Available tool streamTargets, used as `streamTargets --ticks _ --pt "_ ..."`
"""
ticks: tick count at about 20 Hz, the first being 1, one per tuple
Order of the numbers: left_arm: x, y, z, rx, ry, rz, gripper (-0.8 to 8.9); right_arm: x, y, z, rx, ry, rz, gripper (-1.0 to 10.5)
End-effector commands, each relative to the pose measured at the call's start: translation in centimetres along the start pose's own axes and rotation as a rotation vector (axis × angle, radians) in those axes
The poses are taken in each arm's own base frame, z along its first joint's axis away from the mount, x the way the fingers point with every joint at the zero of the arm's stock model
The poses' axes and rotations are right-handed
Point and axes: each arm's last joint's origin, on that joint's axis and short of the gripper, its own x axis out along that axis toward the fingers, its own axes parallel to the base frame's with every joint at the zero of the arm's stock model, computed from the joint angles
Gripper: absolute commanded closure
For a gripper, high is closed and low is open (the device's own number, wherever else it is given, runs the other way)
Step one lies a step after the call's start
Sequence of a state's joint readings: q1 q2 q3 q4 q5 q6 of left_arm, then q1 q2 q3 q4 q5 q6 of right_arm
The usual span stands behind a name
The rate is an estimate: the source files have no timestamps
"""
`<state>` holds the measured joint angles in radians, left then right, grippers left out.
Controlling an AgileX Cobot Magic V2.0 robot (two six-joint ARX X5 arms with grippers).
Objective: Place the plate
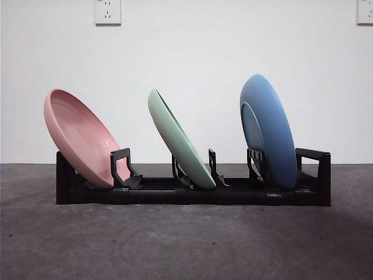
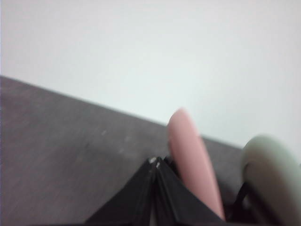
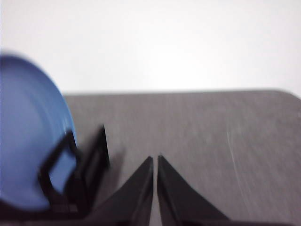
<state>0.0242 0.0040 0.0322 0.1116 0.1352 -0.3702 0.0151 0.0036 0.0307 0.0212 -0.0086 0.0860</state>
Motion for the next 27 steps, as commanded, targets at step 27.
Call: streamTargets --ticks 27 --pt "1.1 -6.2 14.5 0.050 0.525 -0.098 8.02 -0.3 2.6 14.2 0.253 0.332 0.441 9.3"
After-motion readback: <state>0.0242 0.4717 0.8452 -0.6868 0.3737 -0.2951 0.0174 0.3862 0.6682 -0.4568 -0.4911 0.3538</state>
